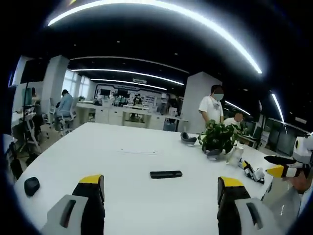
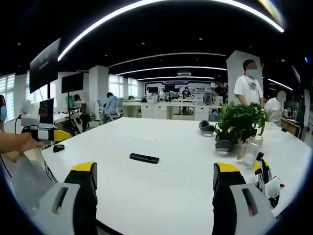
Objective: Press the specified remote control buttons in sequence, fully releasing each button before pressing the next.
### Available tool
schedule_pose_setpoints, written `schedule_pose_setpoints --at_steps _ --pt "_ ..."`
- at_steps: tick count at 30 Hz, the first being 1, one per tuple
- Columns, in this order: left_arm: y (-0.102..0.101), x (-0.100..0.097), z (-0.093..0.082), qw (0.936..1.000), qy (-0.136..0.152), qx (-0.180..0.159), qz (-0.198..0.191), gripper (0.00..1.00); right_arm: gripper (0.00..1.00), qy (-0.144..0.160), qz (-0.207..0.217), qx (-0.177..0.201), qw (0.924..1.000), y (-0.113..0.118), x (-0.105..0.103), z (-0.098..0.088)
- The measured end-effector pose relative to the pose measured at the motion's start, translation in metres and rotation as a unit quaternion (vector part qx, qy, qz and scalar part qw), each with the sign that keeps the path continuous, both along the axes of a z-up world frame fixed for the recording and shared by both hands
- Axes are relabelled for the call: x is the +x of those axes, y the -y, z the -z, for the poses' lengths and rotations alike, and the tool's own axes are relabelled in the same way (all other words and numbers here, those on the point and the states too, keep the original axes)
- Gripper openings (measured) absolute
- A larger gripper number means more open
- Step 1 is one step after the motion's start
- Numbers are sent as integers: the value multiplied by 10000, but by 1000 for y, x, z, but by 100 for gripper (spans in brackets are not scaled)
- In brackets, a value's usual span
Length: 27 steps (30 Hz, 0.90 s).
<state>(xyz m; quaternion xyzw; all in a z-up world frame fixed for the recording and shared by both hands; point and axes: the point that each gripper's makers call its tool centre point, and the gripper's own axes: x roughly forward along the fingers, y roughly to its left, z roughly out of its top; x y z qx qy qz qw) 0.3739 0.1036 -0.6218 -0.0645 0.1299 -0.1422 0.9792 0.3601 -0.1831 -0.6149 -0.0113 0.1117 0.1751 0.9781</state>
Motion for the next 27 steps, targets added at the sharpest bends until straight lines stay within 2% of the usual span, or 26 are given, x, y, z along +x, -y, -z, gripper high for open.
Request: schedule_pose_setpoints --at_steps 2,6,10,12,13,15,18,21,27 --pt "1 -5 1 9999 40 112 43 100 100 2 3 -7 10000 0 0 0" --pt "-8 -11 2 9989 107 399 -205 100 100 52 3 -89 9999 -1 -1 -1" --pt "-19 -10 3 9978 194 412 -475 100 100 36 69 -78 9999 2 0 -1" --pt "-27 -10 5 9960 182 668 -571 100 100 30 94 -70 9999 2 0 0" --pt "-30 -10 4 9939 245 905 -581 100 100 21 112 -70 9999 3 0 0" --pt "-28 -9 3 9940 318 884 -554 100 100 17 110 -63 9999 2 0 0" --pt "-29 -9 14 9952 10 856 -479 100 100 23 71 -46 10000 0 0 -1" --pt "-28 -10 19 9950 -112 905 -399 100 100 -25 -25 -96 9999 -5 -2 1" --pt "-25 -12 15 9936 11 1077 -336 100 100 50 -129 -154 9998 -9 -3 -1"
